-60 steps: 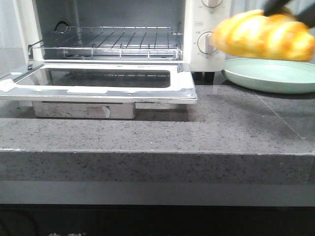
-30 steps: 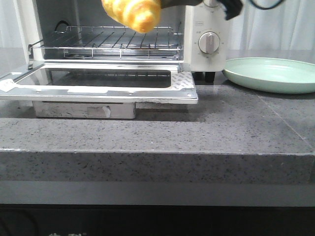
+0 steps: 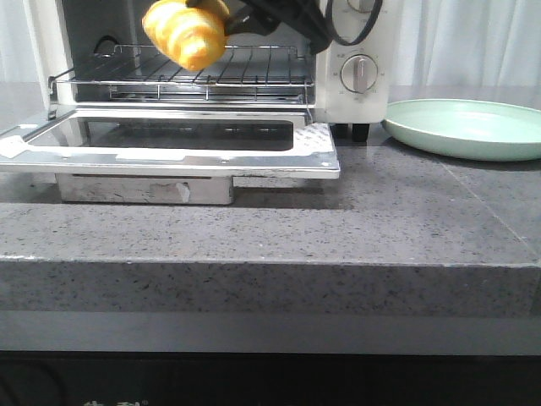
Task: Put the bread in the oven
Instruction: 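Carry the croissant into the oven over the wire rack, then open the right gripper to release the croissant onto the rack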
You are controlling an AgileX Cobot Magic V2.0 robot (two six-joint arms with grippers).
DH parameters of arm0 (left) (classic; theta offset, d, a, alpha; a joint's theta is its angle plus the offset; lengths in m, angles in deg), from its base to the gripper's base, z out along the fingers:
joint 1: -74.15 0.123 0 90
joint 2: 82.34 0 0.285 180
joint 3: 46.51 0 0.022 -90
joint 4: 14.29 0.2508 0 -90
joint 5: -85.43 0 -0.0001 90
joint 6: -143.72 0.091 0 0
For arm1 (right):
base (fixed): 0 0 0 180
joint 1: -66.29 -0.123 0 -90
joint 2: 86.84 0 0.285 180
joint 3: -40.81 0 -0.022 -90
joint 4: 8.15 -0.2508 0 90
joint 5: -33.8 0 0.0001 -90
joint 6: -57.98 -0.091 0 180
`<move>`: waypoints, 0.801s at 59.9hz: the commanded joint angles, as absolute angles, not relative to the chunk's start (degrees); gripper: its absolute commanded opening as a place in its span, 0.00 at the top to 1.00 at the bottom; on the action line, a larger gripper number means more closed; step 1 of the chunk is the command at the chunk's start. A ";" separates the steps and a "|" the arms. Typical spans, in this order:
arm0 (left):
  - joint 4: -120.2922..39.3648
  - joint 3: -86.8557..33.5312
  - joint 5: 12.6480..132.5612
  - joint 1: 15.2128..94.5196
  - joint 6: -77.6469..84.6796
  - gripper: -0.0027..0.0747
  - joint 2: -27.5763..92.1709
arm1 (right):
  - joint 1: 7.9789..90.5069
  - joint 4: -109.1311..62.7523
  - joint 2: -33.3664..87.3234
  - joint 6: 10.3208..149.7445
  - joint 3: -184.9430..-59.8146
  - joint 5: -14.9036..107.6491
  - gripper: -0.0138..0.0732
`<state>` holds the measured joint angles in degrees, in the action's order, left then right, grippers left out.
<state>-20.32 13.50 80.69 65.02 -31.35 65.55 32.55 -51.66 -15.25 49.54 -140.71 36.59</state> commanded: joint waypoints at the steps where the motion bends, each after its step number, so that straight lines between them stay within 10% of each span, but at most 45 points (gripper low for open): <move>1: -20.54 11.91 85.83 65.10 -31.48 0.99 65.29 | 32.44 -52.00 -13.15 50.34 -143.11 31.74 0.64; 22: -20.54 11.91 85.83 65.10 -31.48 0.99 65.29 | 32.44 -51.89 -13.66 50.34 -143.11 30.51 0.25; 48: -20.54 11.91 85.83 65.10 -31.48 0.99 65.29 | 32.44 -50.42 -9.93 51.09 -142.31 35.63 0.25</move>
